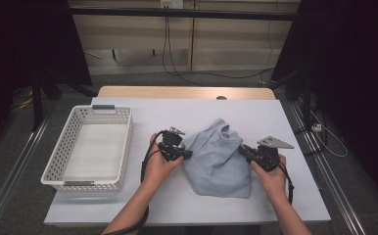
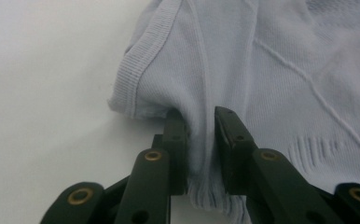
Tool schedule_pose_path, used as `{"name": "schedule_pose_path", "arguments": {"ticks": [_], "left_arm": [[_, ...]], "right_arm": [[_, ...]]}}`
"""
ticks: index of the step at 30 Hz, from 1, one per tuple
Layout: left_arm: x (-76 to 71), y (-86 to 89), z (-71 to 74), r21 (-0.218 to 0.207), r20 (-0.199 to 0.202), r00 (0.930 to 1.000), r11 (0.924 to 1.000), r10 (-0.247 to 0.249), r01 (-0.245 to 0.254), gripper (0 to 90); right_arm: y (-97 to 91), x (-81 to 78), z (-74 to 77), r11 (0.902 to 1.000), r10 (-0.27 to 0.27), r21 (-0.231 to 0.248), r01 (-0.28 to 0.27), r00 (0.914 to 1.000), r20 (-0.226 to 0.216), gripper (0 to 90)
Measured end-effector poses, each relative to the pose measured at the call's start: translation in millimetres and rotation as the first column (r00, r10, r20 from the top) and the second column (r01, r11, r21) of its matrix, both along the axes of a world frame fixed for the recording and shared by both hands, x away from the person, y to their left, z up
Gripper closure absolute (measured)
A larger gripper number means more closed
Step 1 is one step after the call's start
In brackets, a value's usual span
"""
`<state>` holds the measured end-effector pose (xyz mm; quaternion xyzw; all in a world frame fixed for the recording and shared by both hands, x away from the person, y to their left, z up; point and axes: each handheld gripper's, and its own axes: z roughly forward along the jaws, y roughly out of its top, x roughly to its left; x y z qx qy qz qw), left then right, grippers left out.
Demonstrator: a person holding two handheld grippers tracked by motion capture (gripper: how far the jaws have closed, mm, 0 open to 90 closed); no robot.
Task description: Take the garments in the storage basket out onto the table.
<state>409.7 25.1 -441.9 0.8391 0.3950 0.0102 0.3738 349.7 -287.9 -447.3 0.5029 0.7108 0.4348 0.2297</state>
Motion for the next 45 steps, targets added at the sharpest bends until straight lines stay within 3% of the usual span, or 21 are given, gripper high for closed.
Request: {"name": "schedule_pose_path", "arguments": {"ticks": [5, 8, 10, 14, 17, 20, 26, 29, 32, 35, 37, 40, 45], "left_arm": [[-14.5, 7.3, 3.6, 0.006, -0.024, 0.9997, 1.0000, 0.004, -0.004, 75.6], [-17.6, 9.6, 4.9, 0.017, -0.002, 1.0000, 0.9998, 0.004, -0.004, 71.1], [-15.8, 11.3, 6.9, 0.032, 0.027, 0.9995, 0.9993, 0.017, -0.018, 63.2], [-6.0, 15.8, 10.5, 0.015, 0.069, 0.9962, 0.9984, 0.053, -0.054, 43.9], [4.0, 16.6, 13.5, 0.004, 0.117, 0.9911, 0.9979, 0.064, -0.065, 32.2], [13.3, 15.3, 15.3, 0.004, 0.128, 0.9887, 0.9969, 0.078, -0.079, 29.3], [29.1, 6.1, 12.0, 0.038, 0.161, 0.9852, 0.9972, 0.058, -0.065, 26.1], [42.6, -2.0, 6.1, 0.027, 0.174, 0.9836, 0.9983, 0.047, -0.052, 21.7], [46.5, -6.9, 2.3, 0.008, 0.165, 0.9857, 0.9994, 0.032, -0.034, 23.8], [47.8, -10.9, -6.0, -0.046, 0.067, 0.9977, 0.9988, -0.010, 0.013, 40.1], [43.3, -11.1, -7.8, -0.040, 0.022, 0.9994, 0.9988, -0.027, 0.028, 52.2], [38.4, -8.9, -5.9, -0.033, 0.001, 0.9998, 0.9992, -0.021, 0.021, 69.5], [26.1, 16.4, 5.3, -0.037, 0.003, 1.0000, 0.9993, 0.003, -0.003, 76.1]], "right_arm": [[11.1, 7.9, 2.3, 0.9996, 0.028, 0.003, -0.028, 0.9996, 0.000, 82.7], [16.4, 12.0, 3.2, 0.9989, 0.046, 0.003, -0.046, 0.9989, 0.006, 82.9], [18.6, 13.1, 3.3, 0.9987, 0.051, 0.003, -0.051, 0.9986, 0.009, 82.9], [20.8, 11.5, 3.4, 0.9972, 0.072, 0.019, -0.072, 0.9974, 0.003, 83.0], [23.5, 8.9, 3.7, 0.9962, 0.087, 0.003, -0.087, 0.9962, 0.010, 82.9], [24.3, 6.3, 2.5, 0.9962, 0.087, -0.002, -0.087, 0.9961, 0.011, 82.9], [22.6, 2.8, 1.3, 0.9959, 0.091, 0.000, -0.091, 0.9958, 0.014, 82.7], [22.6, 1.7, 1.4, 0.9957, 0.092, 0.005, -0.092, 0.9957, 0.009, 82.0], [22.8, 1.4, 1.6, 0.9956, 0.094, 0.006, -0.094, 0.9956, 0.006, 82.1], [22.1, 2.2, 0.8, 0.9952, 0.096, 0.015, -0.096, 0.9953, 0.003, 82.1], [22.0, 2.3, 0.9, 0.9949, 0.099, 0.016, -0.099, 0.9950, 0.003, 82.1], [22.1, 2.5, 0.9, 0.9943, 0.104, 0.022, -0.104, 0.9946, 0.005, 82.3], [20.1, 2.9, 5.4, 0.9931, 0.109, 0.040, -0.110, 0.9937, 0.023, 83.3]]}}
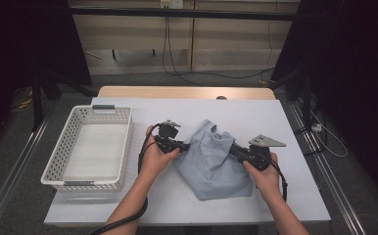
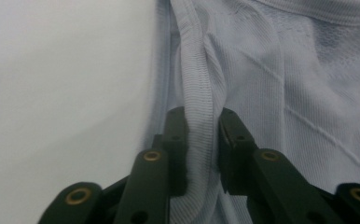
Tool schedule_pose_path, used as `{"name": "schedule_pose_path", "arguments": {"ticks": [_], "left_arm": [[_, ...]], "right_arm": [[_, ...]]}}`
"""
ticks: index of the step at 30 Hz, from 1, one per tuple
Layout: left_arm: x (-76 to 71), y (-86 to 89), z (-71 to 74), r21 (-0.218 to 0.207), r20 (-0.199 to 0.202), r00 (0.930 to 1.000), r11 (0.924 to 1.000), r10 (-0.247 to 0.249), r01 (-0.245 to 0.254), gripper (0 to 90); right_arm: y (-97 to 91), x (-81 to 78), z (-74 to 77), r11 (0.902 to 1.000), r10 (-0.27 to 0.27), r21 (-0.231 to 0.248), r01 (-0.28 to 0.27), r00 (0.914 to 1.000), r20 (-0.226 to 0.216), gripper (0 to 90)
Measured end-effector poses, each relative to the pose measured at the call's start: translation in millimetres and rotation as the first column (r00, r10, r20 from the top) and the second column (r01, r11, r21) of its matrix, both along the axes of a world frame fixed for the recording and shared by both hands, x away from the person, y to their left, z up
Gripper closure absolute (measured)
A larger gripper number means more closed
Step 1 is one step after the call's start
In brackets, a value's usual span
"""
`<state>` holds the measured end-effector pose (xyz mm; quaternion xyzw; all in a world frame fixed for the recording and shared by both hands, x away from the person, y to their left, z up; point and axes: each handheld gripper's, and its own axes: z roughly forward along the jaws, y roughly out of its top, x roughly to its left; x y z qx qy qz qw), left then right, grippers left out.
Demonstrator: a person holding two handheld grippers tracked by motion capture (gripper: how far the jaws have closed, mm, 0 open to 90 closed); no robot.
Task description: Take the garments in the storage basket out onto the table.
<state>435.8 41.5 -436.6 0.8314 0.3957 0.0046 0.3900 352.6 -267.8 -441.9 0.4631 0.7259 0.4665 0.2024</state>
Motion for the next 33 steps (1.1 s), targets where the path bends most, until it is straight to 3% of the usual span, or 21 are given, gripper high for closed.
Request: {"name": "schedule_pose_path", "arguments": {"ticks": [4, 7, 13, 23, 29, 33], "left_arm": [[-9.1, 19.1, 5.3, -0.009, -0.025, 0.9995, 0.9997, 0.020, -0.021, 78.9], [-16.2, 27.8, 7.7, -0.013, -0.020, 0.9994, 0.9995, 0.027, -0.027, 79.8], [-21.8, 31.6, 3.5, -0.017, -0.015, 0.9994, 0.9993, 0.032, -0.033, 80.5], [-24.1, 26.9, 3.0, 0.013, -0.024, 0.9993, 0.9995, 0.028, -0.028, 81.5], [-24.3, 25.5, 2.0, 0.022, -0.027, 0.9993, 0.9995, 0.025, -0.024, 81.6], [-24.5, 25.4, 1.7, 0.020, -0.026, 0.9993, 0.9994, 0.028, -0.027, 81.4]], "right_arm": [[-7.7, -0.9, 8.3, 0.9996, -0.012, 0.025, 0.011, 0.9997, 0.019, 84.5], [-15.1, -3.1, 13.4, 0.9990, -0.031, 0.031, 0.031, 0.9991, 0.030, 84.9], [-24.2, -8.8, 12.0, 0.9983, -0.050, 0.030, 0.050, 0.9987, 0.003, 85.7], [-7.8, -17.8, 6.3, 0.9987, 0.041, 0.031, -0.041, 0.9992, -0.004, 86.0], [16.6, -22.6, -3.3, 0.9908, 0.135, 0.014, -0.135, 0.9895, -0.050, 86.4], [23.6, -25.9, -8.5, 0.9858, 0.166, -0.015, -0.167, 0.9838, -0.068, 86.8]]}}
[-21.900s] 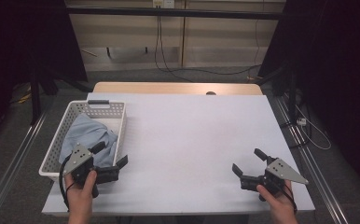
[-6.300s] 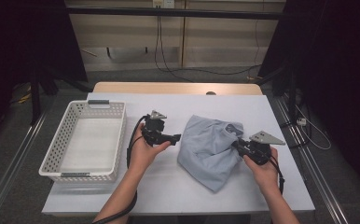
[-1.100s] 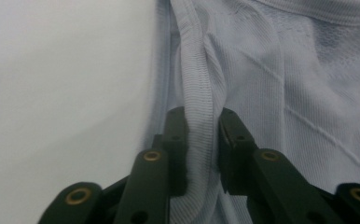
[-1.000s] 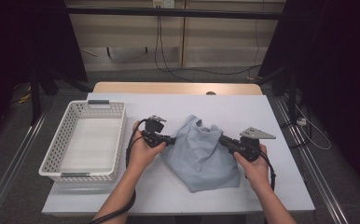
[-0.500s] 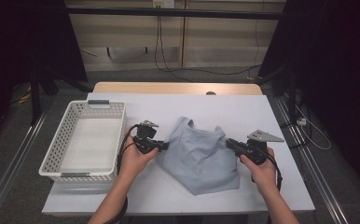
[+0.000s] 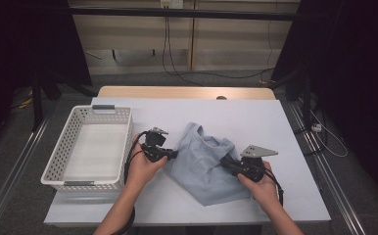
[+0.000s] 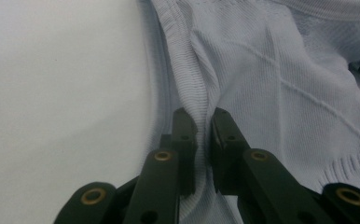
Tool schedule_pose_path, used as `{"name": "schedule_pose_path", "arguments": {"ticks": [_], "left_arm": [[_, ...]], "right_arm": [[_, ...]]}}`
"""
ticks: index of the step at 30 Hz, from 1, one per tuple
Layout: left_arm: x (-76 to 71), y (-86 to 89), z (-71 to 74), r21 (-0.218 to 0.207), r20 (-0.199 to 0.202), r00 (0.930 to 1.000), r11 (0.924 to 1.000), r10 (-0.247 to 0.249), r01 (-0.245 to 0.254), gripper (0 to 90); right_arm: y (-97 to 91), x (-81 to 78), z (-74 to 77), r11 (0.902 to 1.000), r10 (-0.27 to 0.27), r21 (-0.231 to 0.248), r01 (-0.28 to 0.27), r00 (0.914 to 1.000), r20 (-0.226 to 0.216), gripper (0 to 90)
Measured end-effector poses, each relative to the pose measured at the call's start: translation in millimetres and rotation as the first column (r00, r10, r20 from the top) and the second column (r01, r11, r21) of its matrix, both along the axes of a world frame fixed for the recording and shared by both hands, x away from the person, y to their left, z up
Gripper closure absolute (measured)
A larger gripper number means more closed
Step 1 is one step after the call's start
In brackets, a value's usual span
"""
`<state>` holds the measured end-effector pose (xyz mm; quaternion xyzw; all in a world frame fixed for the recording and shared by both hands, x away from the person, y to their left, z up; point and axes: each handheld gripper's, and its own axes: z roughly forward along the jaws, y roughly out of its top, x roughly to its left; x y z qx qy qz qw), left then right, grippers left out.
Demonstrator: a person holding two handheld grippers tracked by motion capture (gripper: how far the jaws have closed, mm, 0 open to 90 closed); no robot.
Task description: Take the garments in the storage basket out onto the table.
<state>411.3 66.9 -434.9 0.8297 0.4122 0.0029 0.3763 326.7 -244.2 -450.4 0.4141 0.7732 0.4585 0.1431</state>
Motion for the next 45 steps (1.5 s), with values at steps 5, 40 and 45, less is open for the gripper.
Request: {"name": "schedule_pose_path", "arguments": {"ticks": [5, 40, 45], "left_arm": [[1.5, -0.5, 1.4, -0.006, 0.001, 1.0000, 1.0000, 0.004, -0.004, 79.7], [15.2, -13.9, 6.5, 0.007, 0.004, 0.9999, 0.9999, -0.010, 0.010, 84.2], [10.6, -8.4, 7.6, 0.021, 0.004, 1.0000, 0.9998, -0.009, 0.008, 84.3]], "right_arm": [[9.0, -4.4, -7.7, 0.9977, 0.041, -0.052, -0.042, 0.9989, -0.024, 86.9], [-19.7, -8.6, 18.3, 0.9988, -0.045, 0.021, 0.045, 0.9990, -0.004, 57.9], [-38.5, 2.0, 29.5, 0.9886, -0.144, 0.046, 0.143, 0.9896, 0.007, 55.6]]}}
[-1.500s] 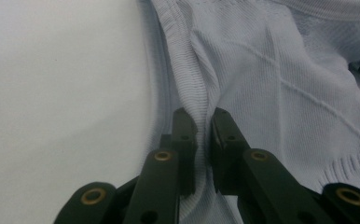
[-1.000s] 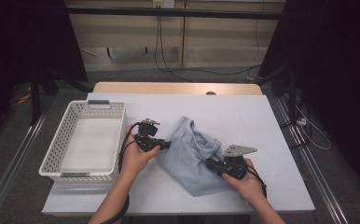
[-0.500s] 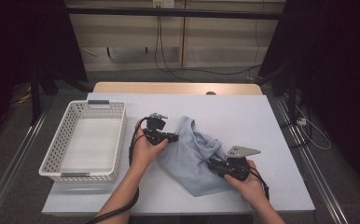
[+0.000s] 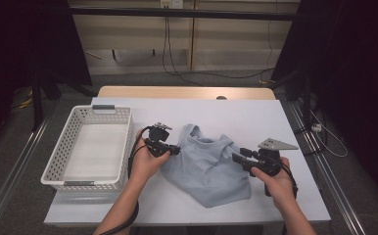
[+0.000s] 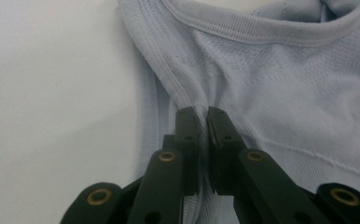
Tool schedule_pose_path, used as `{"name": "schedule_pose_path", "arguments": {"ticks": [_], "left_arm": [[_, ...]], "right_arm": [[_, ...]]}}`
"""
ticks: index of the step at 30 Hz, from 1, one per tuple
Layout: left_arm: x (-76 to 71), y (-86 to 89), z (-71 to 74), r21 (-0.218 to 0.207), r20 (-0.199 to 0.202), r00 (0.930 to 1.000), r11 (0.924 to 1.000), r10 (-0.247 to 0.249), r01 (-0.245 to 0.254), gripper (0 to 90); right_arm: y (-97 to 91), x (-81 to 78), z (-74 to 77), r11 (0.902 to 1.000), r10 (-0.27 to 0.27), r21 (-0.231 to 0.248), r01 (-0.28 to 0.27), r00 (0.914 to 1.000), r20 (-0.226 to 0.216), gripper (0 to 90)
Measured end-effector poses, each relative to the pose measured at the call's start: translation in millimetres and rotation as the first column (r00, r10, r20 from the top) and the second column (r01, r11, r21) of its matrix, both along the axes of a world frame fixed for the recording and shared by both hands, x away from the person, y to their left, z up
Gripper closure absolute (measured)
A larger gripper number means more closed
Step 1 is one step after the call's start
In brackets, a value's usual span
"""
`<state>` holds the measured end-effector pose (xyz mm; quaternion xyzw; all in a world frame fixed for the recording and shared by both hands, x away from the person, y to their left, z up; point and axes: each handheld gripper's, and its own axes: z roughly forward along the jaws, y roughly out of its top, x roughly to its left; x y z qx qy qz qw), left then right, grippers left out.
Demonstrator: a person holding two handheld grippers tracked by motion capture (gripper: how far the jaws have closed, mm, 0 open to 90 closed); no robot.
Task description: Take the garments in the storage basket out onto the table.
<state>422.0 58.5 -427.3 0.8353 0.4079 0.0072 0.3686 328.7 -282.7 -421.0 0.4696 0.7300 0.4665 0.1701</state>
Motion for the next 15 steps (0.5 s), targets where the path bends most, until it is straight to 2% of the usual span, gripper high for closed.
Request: {"name": "schedule_pose_path", "arguments": {"ticks": [2, 4, 6, 8, 9, 10, 12, 15], "left_arm": [[-1.2, 0.9, 0.4, -0.002, -0.002, 1.0000, 1.0000, 0.001, -0.001, 84.4], [-2.6, 0.6, -0.1, 0.004, 0.001, 1.0000, 1.0000, -0.004, 0.004, 84.4], [-4.0, -0.3, -1.1, 0.007, -0.002, 1.0000, 1.0000, -0.004, 0.004, 84.4], [-5.1, 0.2, -1.2, 0.012, -0.011, 0.9999, 0.9999, -0.011, 0.012, 84.6], [-5.1, 0.2, -1.2, 0.012, -0.011, 0.9999, 0.9999, -0.011, 0.012, 84.7], [-6.6, 1.1, -0.6, 0.009, -0.017, 0.9998, 0.9999, -0.009, 0.009, 84.7], [-8.4, 2.4, 1.0, 0.016, -0.016, 0.9998, 0.9998, -0.010, 0.010, 84.8], [-9.7, 4.5, 2.9, 0.021, -0.016, 0.9999, 0.9998, -0.007, 0.008, 84.8]], "right_arm": [[-4.7, 4.6, 2.3, 0.9997, -0.025, 0.007, 0.025, 0.9997, 0.006, 55.2], [-4.9, 10.4, 3.1, 0.9997, -0.017, 0.016, 0.017, 0.9997, 0.015, 52.7], [1.3, 15.0, 3.2, 0.9997, 0.008, -0.021, -0.008, 0.9993, 0.037, 53.4], [9.2, 18.2, 1.0, 0.9982, 0.025, -0.054, -0.023, 0.9993, 0.027, 59.8], [9.2, 18.2, 1.0, 0.9982, 0.025, -0.054, -0.023, 0.9993, 0.027, 59.8], [15.6, 20.6, -4.9, 0.9974, 0.037, -0.062, -0.036, 0.9993, 0.010, 71.7], [19.1, 22.3, -12.6, 0.9975, 0.050, -0.050, -0.051, 0.9986, -0.018, 80.8], [20.4, 22.3, -17.6, 0.9974, 0.054, -0.046, -0.056, 0.9978, -0.037, 83.8]]}}
